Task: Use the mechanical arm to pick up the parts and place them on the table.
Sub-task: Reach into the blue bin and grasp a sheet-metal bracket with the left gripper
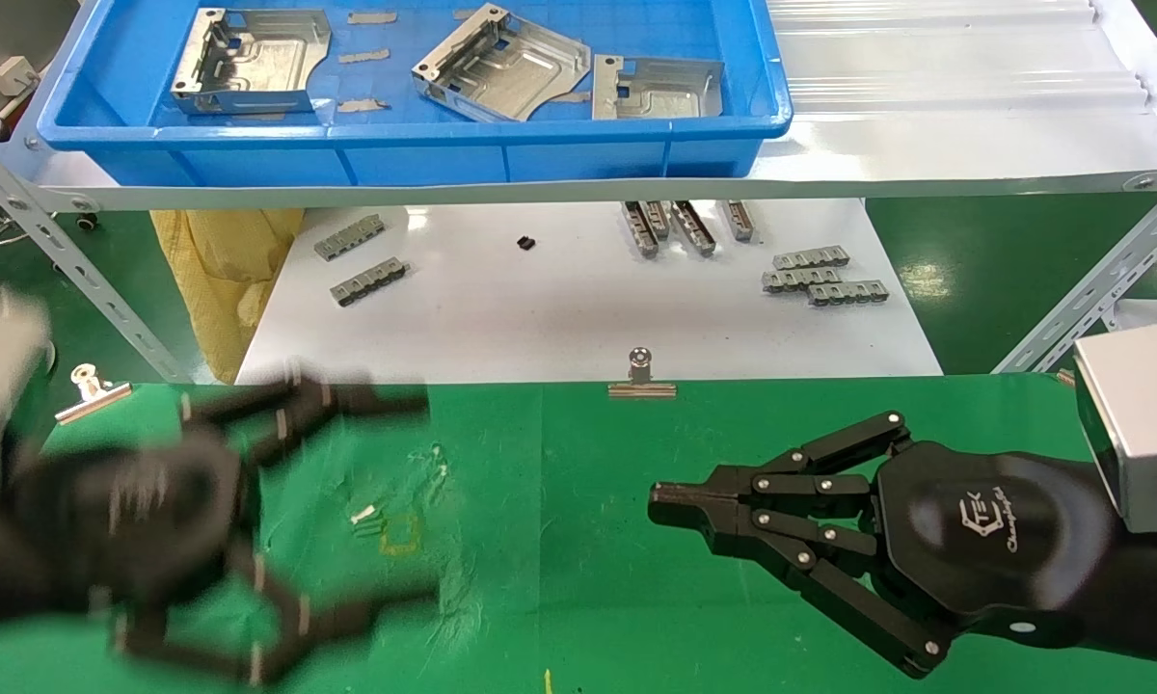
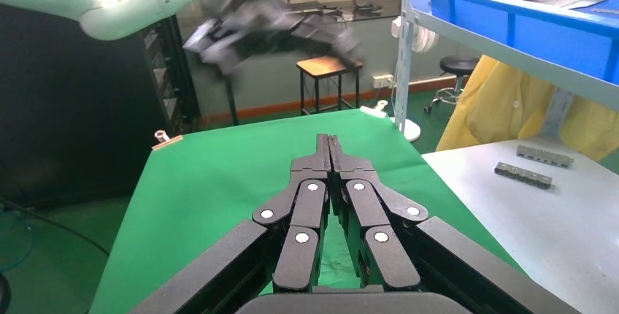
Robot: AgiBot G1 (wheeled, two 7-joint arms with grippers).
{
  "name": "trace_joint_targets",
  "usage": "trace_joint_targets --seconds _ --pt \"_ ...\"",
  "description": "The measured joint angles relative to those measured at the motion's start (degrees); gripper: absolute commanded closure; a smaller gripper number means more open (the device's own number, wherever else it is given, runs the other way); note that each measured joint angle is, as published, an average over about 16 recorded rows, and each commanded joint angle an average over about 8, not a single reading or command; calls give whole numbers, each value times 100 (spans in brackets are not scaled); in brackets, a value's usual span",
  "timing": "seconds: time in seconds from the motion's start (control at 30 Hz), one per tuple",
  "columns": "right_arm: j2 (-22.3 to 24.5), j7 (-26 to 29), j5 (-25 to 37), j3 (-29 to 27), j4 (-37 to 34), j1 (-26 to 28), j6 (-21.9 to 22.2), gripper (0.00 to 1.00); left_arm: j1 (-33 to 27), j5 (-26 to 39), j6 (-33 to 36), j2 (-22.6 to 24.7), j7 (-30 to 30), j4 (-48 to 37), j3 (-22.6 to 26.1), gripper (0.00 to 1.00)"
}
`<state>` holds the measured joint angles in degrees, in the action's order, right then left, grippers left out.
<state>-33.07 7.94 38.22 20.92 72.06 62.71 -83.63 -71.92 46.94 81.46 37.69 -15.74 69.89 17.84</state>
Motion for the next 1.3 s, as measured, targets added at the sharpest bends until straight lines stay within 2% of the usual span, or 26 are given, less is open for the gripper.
trace_joint_targets --seconds 0.17,0.4,0.57,0.6,0.67,0.83,0.87,1.03,1.23,1.27,1.3 --pt "0 0 0 0 0 0 0 100 -1147 748 -537 494 -382 -755 296 0" --pt "0 0 0 1 0 0 0 98 -2880 2074 -1467 1628 -599 -2632 886 0" --pt "0 0 0 1 0 0 0 38 -3829 2891 -2260 2541 -545 -4178 1288 1" --pt "0 0 0 1 0 0 0 25 -3971 3019 -2406 2704 -524 -4456 1356 8" --pt "0 0 0 1 0 0 0 2 -4205 3241 -2680 2995 -479 -4954 1476 33" --pt "0 -1 -1 1 0 1 0 0 -4576 3636 -3228 3523 -389 -5846 1698 94" --pt "0 -1 -1 1 0 1 0 0 -4622 3692 -3303 3594 -378 -5966 1731 100" --pt "0 -1 -1 1 0 1 0 0 -4767 3877 -3493 3816 -339 -6365 1852 100" --pt "0 -1 -1 2 0 1 0 0 -4834 3890 -3402 3856 -295 -6540 1874 100" --pt "0 -1 -1 2 0 1 0 0 -4840 3876 -3375 3851 -287 -6555 1867 98" --pt "0 -1 -1 2 0 1 0 0 -4845 3860 -3348 3845 -278 -6567 1858 91"
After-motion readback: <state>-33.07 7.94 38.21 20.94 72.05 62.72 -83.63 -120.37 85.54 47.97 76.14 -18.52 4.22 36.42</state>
